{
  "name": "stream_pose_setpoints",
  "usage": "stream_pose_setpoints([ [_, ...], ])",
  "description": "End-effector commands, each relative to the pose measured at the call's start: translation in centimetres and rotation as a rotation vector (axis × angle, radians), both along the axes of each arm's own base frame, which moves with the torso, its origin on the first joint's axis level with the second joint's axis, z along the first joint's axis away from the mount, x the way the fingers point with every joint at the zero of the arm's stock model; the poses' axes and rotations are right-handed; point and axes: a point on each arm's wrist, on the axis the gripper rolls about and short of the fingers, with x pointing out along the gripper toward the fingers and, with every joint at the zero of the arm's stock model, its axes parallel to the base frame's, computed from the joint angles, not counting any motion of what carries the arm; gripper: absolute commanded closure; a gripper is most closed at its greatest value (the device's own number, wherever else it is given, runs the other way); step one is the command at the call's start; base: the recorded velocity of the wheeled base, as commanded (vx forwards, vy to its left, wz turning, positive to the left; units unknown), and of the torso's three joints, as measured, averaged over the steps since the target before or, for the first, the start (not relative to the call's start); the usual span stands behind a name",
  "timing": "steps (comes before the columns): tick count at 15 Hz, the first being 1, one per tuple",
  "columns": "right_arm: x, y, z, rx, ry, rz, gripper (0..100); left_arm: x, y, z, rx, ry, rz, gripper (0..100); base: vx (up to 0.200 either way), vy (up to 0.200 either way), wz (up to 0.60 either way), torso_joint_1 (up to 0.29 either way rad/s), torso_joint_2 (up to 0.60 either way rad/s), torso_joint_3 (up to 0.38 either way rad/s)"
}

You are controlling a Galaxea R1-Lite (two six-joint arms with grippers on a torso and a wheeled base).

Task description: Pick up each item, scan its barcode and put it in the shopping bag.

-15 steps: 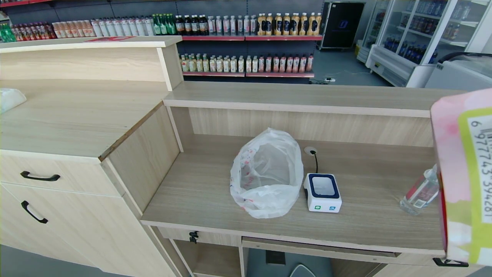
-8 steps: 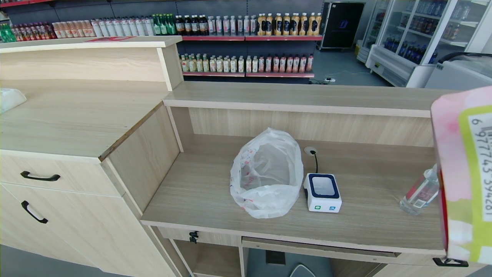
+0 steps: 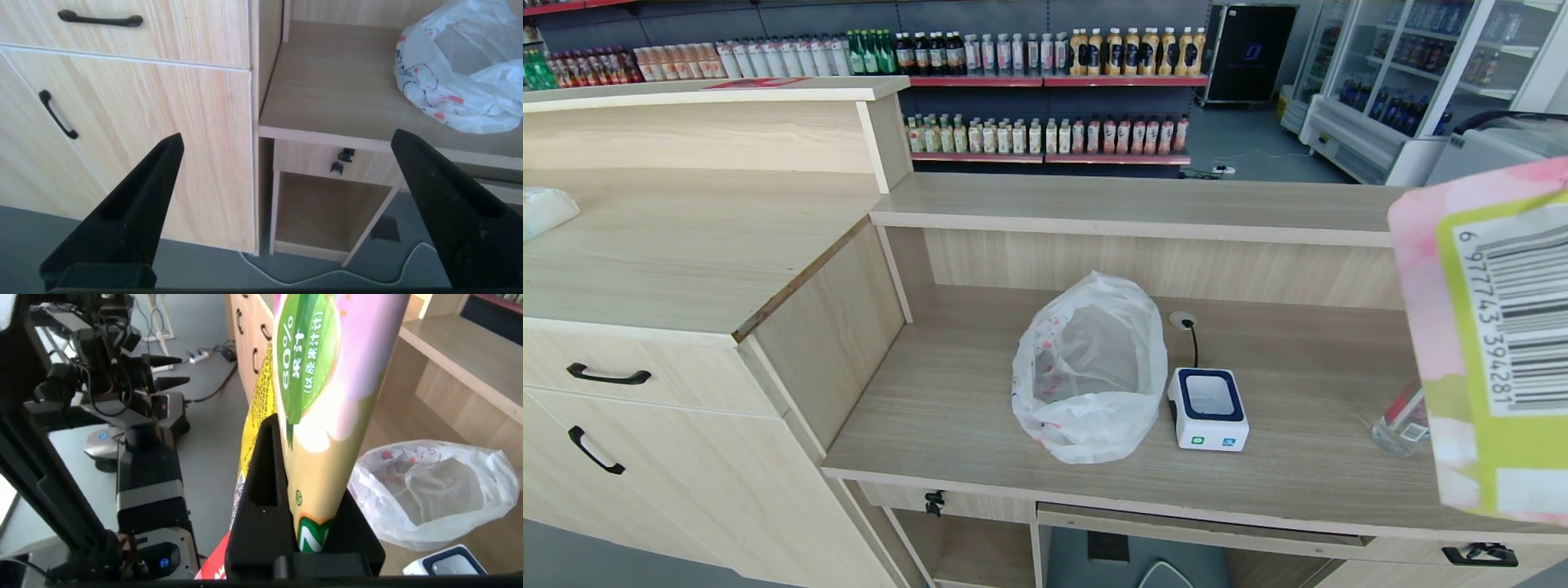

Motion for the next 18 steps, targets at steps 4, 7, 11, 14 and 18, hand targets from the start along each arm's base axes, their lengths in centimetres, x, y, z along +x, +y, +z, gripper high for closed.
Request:
stream_pose_setpoints([
  [4,2.2,-3.1,-0.5,0.049,0.122,-0.307,100,0.0,0.0,0.0,-0.001,0.000,0.000,0,0.000,0.000,0.00,0.000,0.00,0.000],
  [7,2.2,-5.9,-3.2,0.111,0.266,-0.696,100,0.0,0.0,0.0,-0.001,0.000,0.000,0,0.000,0.000,0.00,0.000,0.00,0.000],
  [11,4.6,-8.3,-4.7,0.112,0.356,-0.801,100,0.0,0.0,0.0,-0.001,0.000,0.000,0,0.000,0.000,0.00,0.000,0.00,0.000],
  [14,5.8,-9.3,-4.8,0.053,0.332,-0.827,100,0.0,0.0,0.0,-0.001,0.000,0.000,0,0.000,0.000,0.00,0.000,0.00,0.000],
  [18,7.6,-9.6,-6.7,-0.123,0.262,-0.797,100,0.0,0.0,0.0,-0.001,0.000,0.000,0,0.000,0.000,0.00,0.000,0.00,0.000],
])
